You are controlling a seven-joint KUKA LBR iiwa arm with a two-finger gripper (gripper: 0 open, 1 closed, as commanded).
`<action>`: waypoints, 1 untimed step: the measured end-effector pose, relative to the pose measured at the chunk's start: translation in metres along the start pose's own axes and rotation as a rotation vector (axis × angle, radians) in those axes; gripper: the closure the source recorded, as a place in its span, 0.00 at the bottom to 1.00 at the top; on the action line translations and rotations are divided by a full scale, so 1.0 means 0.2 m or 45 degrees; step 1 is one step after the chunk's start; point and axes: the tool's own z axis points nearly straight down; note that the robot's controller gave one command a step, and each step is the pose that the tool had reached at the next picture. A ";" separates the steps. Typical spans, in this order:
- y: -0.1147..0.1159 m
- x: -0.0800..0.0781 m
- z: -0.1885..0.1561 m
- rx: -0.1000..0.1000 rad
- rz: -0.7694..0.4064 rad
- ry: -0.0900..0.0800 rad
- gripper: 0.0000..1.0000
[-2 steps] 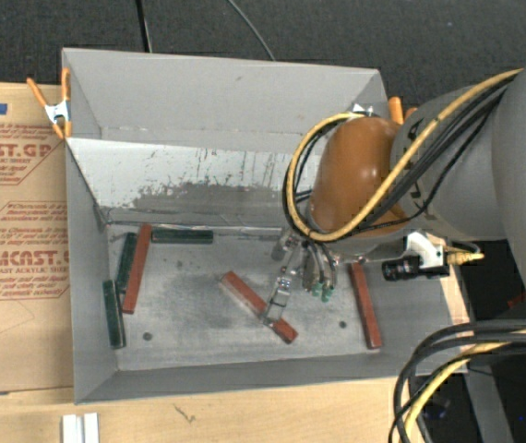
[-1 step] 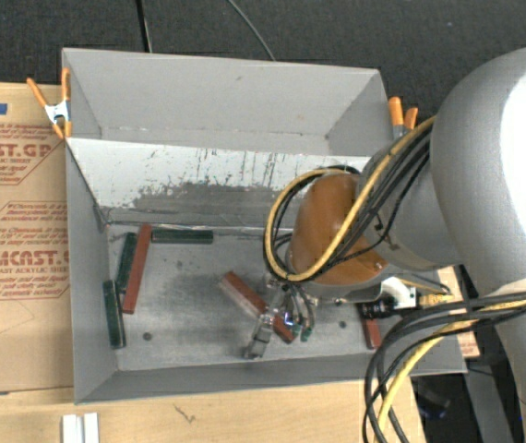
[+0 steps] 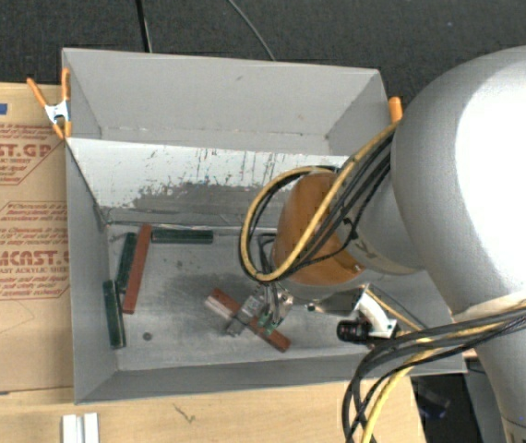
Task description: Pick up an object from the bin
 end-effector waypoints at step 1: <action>0.00 0.00 0.00 0.000 0.000 0.000 1.00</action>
Offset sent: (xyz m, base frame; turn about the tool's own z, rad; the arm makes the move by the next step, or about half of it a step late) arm 0.0001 0.0000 0.1138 0.0000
